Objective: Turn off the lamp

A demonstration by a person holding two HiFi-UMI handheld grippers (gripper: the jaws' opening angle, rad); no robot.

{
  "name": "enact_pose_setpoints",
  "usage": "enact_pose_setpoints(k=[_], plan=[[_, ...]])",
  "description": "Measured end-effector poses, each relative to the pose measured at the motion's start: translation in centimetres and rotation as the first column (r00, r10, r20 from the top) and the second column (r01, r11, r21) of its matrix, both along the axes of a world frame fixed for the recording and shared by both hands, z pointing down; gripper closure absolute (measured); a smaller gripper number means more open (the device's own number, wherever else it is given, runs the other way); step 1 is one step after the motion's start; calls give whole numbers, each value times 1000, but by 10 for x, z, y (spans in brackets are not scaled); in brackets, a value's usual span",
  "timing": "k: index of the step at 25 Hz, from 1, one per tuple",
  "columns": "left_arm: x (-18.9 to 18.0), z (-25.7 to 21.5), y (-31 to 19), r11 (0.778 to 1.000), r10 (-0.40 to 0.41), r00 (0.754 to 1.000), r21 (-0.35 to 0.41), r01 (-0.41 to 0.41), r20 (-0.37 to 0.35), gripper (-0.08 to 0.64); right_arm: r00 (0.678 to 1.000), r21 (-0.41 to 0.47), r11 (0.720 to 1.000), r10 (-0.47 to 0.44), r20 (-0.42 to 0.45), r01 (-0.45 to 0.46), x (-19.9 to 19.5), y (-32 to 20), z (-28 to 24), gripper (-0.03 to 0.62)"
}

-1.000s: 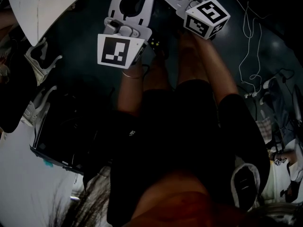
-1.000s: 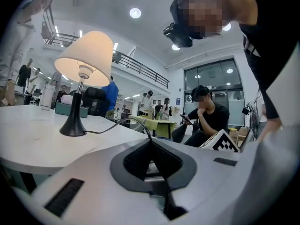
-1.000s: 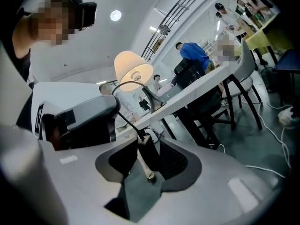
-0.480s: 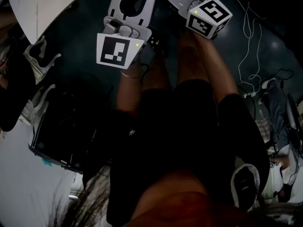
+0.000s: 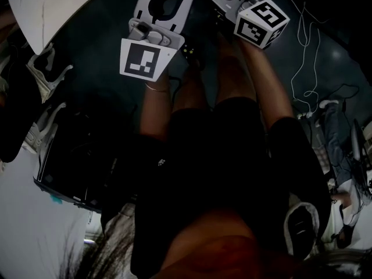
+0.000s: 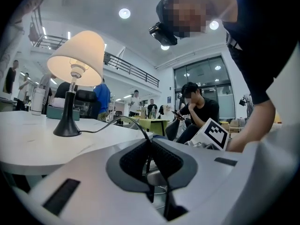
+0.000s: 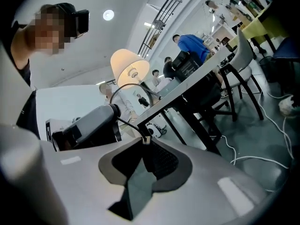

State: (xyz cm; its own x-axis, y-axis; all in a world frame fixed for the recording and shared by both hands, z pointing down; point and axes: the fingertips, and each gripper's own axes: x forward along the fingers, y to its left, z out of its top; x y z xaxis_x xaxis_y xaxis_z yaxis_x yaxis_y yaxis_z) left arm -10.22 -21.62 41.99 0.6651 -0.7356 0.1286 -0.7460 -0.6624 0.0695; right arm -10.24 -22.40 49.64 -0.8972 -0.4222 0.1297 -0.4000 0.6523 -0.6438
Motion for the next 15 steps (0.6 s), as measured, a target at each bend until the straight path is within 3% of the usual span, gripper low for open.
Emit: enact_pose_setpoints(k=[5,10,15], plan=[[-4,12,4,1000,13,1000,-5,-13,23,532,999,-34,999,19,29,-18,5,-2,2,532],[-16,34,9,998,-13,999,-62,14,32,505,994,-59,997,58,94,-52,12,-9,-5,532],[-17,61,16,995,17,999,-103,-13,41,483,988,-62,996,68,138,-60,20,-10,-16,532]])
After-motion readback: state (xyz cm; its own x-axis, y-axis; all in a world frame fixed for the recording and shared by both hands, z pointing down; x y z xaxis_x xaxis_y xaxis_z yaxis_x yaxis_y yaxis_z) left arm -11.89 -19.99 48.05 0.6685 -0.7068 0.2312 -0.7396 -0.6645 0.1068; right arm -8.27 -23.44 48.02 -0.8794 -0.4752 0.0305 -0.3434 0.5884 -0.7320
